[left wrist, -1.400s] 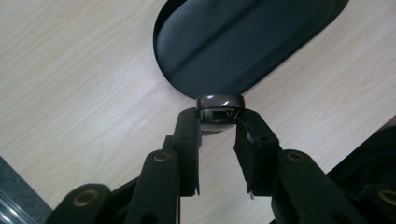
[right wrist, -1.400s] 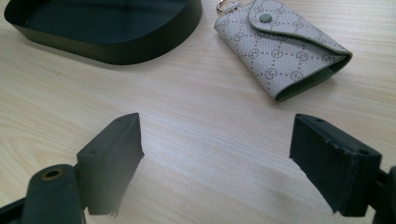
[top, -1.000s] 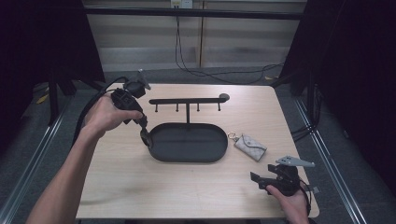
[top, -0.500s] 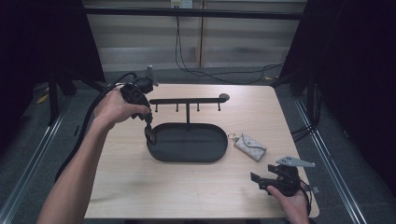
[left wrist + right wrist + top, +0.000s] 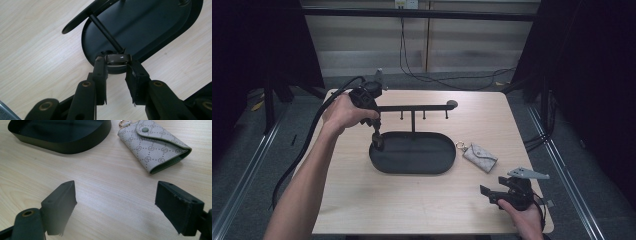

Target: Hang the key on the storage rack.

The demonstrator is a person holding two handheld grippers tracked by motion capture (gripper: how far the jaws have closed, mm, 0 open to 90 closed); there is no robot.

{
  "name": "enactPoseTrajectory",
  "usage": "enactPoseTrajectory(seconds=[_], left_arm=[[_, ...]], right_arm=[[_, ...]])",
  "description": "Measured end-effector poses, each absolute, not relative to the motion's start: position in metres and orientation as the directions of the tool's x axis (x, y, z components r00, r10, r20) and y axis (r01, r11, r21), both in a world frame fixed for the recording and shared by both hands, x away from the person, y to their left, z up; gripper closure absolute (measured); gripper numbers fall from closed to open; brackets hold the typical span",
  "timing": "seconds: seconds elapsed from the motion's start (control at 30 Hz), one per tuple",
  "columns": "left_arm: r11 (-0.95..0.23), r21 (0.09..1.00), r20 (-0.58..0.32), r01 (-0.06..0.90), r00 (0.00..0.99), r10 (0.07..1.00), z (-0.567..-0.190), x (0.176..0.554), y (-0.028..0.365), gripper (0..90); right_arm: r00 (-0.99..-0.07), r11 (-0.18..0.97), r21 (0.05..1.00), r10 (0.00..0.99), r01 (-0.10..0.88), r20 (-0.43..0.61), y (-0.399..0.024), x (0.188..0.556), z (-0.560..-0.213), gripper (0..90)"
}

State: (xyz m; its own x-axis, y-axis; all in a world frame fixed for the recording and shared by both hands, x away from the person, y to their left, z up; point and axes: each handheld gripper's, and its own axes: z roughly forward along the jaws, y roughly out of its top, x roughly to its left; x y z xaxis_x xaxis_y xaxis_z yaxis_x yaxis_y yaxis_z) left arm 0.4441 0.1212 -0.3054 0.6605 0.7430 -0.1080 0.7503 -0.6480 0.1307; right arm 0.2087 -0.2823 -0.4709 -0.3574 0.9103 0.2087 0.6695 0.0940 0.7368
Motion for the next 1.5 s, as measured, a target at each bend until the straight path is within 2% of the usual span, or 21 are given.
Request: enactPoseTrajectory(seconds=[0.77, 0.97, 1.17, 1.33, 1.5], left_arm=[[-0.593, 0.165, -0.089, 0.788, 0.611, 0.787, -0.312, 0.458, 0.112, 69.9], [-0.582, 0.188, -0.081, 0.791, 0.603, 0.794, -0.313, 0.455, 0.110, 54.4], [-0.563, 0.223, -0.124, 0.796, 0.596, 0.793, -0.314, 0.452, 0.113, 39.9], [-0.556, 0.255, -0.143, 0.792, 0.599, 0.788, -0.312, 0.447, 0.124, 33.7], [-0.547, 0.325, -0.128, 0.772, 0.609, 0.783, -0.307, 0.434, 0.138, 27.9]], right_arm=[[-0.364, 0.098, 0.735, 0.907, 0.670, 0.211, -0.282, 0.210, -0.471, 16.7], [-0.369, 0.103, 0.733, 0.905, 0.672, 0.211, -0.281, 0.212, -0.472, 16.7], [-0.363, 0.098, 0.732, 0.907, 0.674, 0.213, -0.281, 0.210, -0.471, 16.6], [-0.371, 0.106, 0.732, 0.905, 0.673, 0.210, -0.281, 0.211, -0.472, 16.7], [-0.368, 0.103, 0.733, 0.906, 0.672, 0.210, -0.281, 0.210, -0.471, 16.7]])
